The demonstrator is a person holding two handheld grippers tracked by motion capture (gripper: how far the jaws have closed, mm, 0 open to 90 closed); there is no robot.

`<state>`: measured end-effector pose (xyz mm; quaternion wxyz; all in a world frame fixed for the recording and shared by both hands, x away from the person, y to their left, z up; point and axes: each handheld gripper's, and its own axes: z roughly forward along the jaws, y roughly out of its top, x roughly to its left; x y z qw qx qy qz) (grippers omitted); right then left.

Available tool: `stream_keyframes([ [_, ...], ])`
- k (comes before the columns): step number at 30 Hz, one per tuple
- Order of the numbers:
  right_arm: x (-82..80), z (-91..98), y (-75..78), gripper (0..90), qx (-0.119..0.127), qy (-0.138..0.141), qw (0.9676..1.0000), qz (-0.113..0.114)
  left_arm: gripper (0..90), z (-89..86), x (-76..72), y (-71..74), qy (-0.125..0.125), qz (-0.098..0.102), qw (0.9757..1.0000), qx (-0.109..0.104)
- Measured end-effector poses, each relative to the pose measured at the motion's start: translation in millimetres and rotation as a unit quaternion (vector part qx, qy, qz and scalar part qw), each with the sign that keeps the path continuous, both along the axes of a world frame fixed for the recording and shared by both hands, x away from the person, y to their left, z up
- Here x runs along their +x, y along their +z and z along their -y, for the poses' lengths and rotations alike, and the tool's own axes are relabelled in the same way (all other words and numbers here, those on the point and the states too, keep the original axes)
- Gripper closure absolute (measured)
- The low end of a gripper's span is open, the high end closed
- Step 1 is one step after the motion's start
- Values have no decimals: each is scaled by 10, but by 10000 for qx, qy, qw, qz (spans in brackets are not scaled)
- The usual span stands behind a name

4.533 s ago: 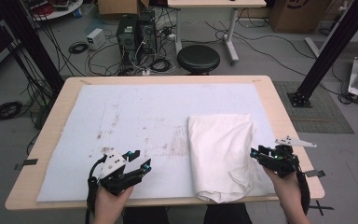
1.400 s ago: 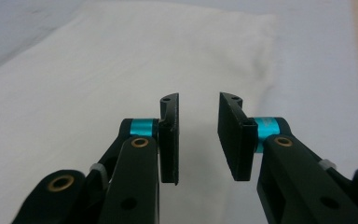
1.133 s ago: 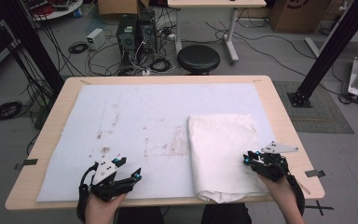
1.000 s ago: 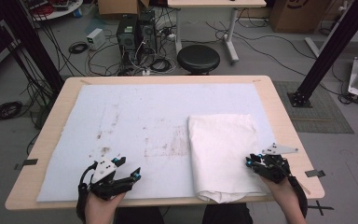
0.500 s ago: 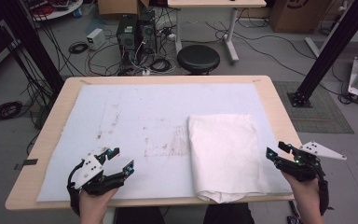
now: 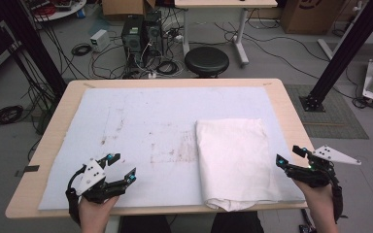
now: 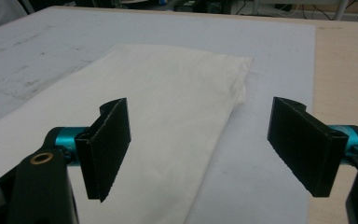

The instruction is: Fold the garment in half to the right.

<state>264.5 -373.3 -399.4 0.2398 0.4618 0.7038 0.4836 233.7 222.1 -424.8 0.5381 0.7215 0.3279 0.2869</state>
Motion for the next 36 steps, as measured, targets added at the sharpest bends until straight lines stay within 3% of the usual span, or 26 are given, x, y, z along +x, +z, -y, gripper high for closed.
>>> stream_keyframes([
  [9,20,-3,-26,206,-68,312,9995,-9,279,33,-2,-18,-62,-72,10000,3],
  [36,40,-16,-53,206,-139,251,9996,-60,279,79,-11,-50,-78,-137,9998,154],
])
